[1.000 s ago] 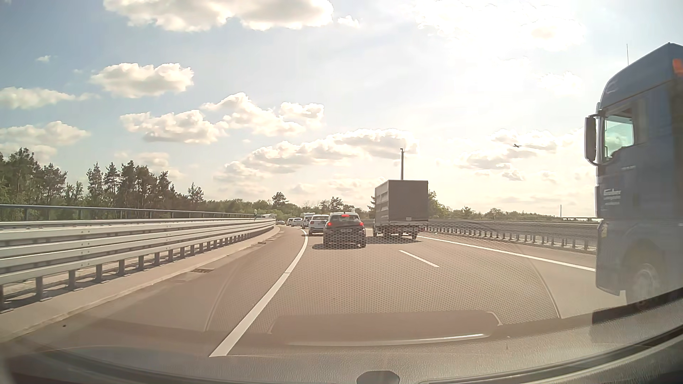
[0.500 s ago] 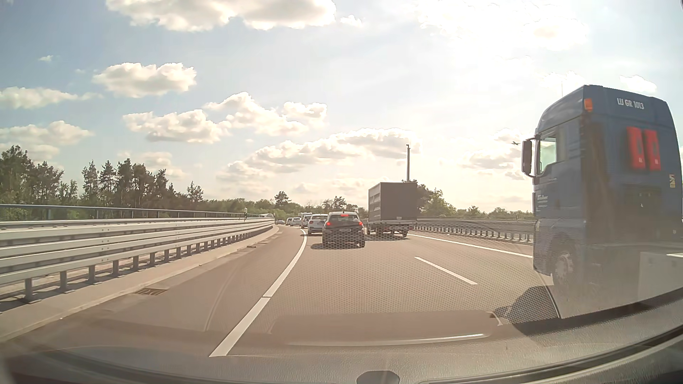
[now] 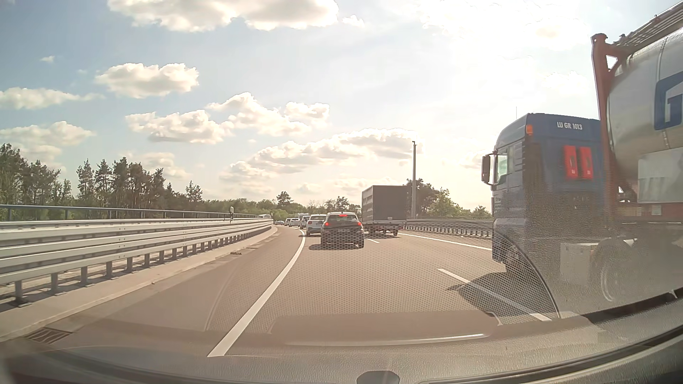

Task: Follow the waypoints while adhering to traffic rules and regulations

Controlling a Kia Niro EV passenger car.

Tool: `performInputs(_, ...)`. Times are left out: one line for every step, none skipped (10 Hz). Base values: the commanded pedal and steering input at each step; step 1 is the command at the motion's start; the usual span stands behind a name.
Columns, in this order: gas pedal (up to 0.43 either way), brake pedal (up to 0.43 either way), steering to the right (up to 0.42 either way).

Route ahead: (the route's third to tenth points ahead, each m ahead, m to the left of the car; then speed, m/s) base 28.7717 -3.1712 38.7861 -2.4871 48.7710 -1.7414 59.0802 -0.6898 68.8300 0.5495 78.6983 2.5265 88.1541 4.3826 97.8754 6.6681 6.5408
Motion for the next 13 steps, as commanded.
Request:
performInputs(0.059, 0.000, -0.009)
performInputs(0.059, 0.000, -0.009)
performInputs(0.059, 0.000, -0.009)
performInputs(0.059, 0.000, -0.008)
performInputs(0.059, 0.000, -0.009)
performInputs(0.047, 0.000, -0.010)
performInputs(0.039, 0.000, -0.012)
performInputs(0.039, 0.000, -0.014)
performInputs(0.028, 0.000, -0.015)
performInputs(0.000, 0.000, -0.015)
performInputs(0.000, 0.000, -0.016)
performInputs(0.000, 0.000, -0.016)
performInputs(0.000, 0.000, -0.016)
